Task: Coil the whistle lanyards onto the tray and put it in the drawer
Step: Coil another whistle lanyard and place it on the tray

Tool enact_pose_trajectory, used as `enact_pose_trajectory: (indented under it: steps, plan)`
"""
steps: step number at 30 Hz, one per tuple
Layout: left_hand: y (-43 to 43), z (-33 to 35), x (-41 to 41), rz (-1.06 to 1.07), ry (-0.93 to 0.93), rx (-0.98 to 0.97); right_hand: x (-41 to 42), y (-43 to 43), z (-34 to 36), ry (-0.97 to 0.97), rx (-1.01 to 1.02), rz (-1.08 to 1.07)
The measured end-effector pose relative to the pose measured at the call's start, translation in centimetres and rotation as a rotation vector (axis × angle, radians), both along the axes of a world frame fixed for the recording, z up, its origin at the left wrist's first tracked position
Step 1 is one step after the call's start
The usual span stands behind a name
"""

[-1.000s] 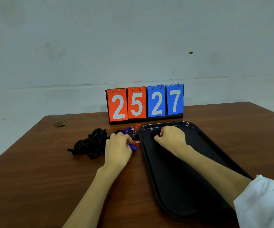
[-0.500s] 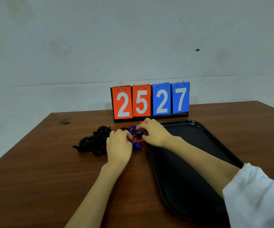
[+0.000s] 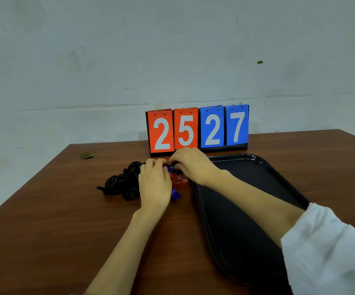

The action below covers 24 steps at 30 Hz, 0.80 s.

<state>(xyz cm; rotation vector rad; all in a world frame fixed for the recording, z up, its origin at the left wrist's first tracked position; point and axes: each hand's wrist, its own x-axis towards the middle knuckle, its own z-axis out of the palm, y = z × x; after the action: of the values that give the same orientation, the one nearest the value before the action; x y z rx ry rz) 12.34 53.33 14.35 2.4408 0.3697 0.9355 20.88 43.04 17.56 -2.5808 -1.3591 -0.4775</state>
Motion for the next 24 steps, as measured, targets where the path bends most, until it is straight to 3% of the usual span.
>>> enact_pose_trajectory:
  steps: [3, 8, 11, 16, 19, 24]
  plan:
    - [-0.2, 0.6, 0.0, 0.016, -0.024, -0.004, -0.3, 0.1, 0.4, -0.172, 0.05, 0.064]
    - [-0.6, 0.8, 0.2, -0.149, -0.028, -0.365, -1.2, -0.6, 0.6, -0.336, 0.158, 0.105]
    - [-1.0, 1.9, -0.3, -0.312, -0.064, -0.673, -2.0, -1.2, 0.9, -0.272, 0.244, 0.108]
    - [-0.9, 2.1, -0.6, -0.438, -0.124, -0.851, -2.7, -2.0, 0.1, -0.069, 0.513, -0.011]
    - [-0.9, 2.4, -0.8, -0.364, -0.22, -0.861, -3.1, -1.6, -0.8, 0.367, 0.75, -0.208]
    - [-1.1, 2.1, -0.8, -0.321, -0.286, -0.843, -4.7, -1.4, 0.4, 1.36, 1.147, -0.227]
